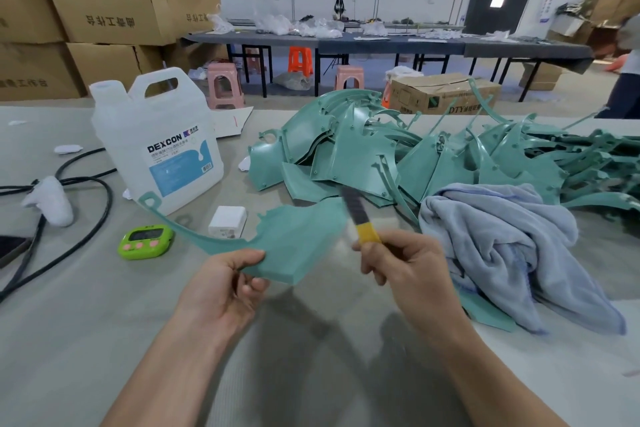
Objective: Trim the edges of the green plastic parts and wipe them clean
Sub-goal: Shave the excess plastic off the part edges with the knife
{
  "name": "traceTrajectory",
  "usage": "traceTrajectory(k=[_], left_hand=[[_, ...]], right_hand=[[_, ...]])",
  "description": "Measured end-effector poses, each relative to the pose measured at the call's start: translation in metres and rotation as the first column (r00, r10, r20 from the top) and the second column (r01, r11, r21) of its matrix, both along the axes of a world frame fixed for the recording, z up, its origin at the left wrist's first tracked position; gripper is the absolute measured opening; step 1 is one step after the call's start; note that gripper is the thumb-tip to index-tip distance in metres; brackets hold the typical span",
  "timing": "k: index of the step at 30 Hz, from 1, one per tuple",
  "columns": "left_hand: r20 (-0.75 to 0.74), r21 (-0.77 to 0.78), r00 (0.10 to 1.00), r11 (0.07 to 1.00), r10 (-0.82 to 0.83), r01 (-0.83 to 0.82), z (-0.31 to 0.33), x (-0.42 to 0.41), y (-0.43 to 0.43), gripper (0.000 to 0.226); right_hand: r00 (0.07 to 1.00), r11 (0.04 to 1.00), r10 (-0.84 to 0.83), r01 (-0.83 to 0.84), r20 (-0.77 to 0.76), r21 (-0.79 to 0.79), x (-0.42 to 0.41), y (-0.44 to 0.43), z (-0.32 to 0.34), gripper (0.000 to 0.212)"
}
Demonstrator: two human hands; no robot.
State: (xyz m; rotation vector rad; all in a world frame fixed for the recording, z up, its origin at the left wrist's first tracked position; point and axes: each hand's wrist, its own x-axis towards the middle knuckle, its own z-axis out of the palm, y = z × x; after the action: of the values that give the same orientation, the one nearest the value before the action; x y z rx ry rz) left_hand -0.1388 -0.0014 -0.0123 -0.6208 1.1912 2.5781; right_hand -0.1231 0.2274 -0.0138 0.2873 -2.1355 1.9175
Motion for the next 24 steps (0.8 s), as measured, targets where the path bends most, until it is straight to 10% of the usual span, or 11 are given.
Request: traceTrajectory(k=[6,12,18,21,24], left_hand=[[-0.035,-0.047,0.999,0.999,0.007,-0.009,0.000,0.002,0.002,0.025],[-0.135,-0.249,0.991,0.968,-0.013,-0.021,-0.012,0.002,0.011,0.008],[-0.329,-0.410,0.944,0.896,0.031,-0.172,-0.017,0.006,0.028,0.028],[-0.429,-0.078,0.817,0.885,0.386,-0.459,-0.005,0.001,-0.002,0.044],[-0.293,0.236,0.831,0.878,0.473,-0.416,0.004,0.000,-0.039,0.059]], right_hand=[[0.946,0.964,-0.261,0.265,0.191,0.001,-0.012,0.000,-0.001,0.021],[0.827,0.780,0.437,-0.153,0.353,-0.606,-0.003,0.000,0.000,0.013],[0.850,0.862,0.115,0.171,0.513,-0.477,-0.017,0.005,-0.001,0.029],[0.831,0.859,0.156,0.153,0.534,-0.488,-0.022,0.025,0.000,0.036],[0.818,0.892,0.239,0.029,0.523,-0.452,-0.021,0.040,0.006,0.018]])
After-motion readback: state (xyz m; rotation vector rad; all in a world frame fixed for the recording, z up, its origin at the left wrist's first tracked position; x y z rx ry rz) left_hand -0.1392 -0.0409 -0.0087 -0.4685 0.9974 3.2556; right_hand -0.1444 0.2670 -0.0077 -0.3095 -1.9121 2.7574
